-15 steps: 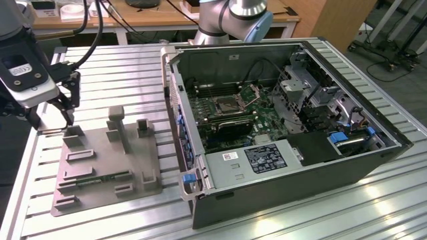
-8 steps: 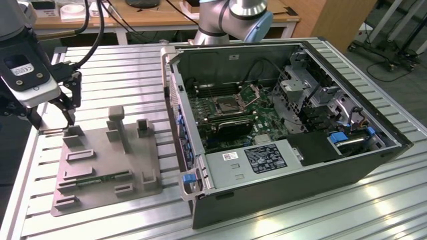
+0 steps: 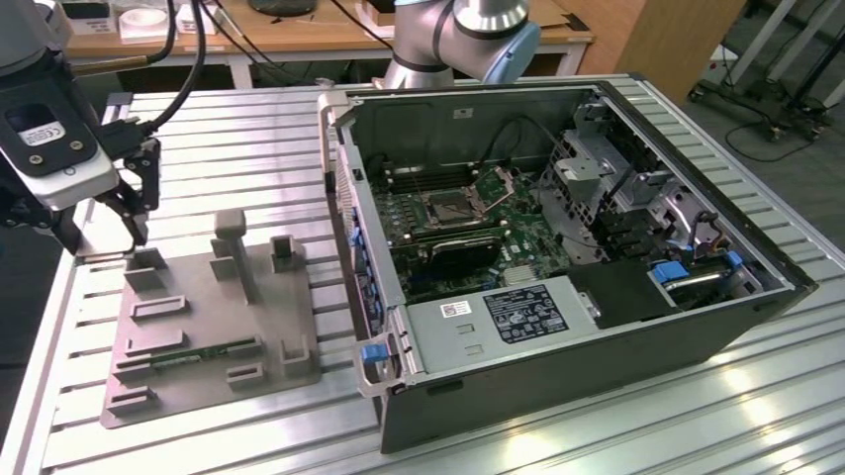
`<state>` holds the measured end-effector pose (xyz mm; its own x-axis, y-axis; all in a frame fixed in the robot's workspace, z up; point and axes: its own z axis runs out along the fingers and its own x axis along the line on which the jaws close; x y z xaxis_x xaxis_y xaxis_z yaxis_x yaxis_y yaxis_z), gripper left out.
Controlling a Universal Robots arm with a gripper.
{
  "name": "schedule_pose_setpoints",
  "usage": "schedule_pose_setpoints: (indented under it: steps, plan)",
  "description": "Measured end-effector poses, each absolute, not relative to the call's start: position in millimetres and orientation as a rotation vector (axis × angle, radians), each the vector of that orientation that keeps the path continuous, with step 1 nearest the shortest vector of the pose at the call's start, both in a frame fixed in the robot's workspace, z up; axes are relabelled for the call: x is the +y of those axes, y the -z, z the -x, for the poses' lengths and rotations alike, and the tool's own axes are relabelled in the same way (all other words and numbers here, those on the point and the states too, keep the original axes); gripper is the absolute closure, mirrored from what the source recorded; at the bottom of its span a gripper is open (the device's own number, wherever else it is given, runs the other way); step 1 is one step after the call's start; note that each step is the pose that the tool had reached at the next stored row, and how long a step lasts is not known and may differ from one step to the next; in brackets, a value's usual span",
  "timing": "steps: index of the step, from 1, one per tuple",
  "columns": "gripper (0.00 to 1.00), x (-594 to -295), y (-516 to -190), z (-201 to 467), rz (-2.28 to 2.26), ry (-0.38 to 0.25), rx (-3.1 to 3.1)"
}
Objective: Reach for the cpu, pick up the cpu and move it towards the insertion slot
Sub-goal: 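Pick up the cpu and move it towards the insertion slot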
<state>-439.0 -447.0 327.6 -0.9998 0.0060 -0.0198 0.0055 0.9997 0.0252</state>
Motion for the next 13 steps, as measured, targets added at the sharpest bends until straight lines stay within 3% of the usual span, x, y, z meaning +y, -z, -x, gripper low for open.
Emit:
schedule_pose_setpoints:
  steps: [13]
  plan:
    - [0.46, -447.0, -330.3, 436.5, -0.009, -0.039, 3.121]
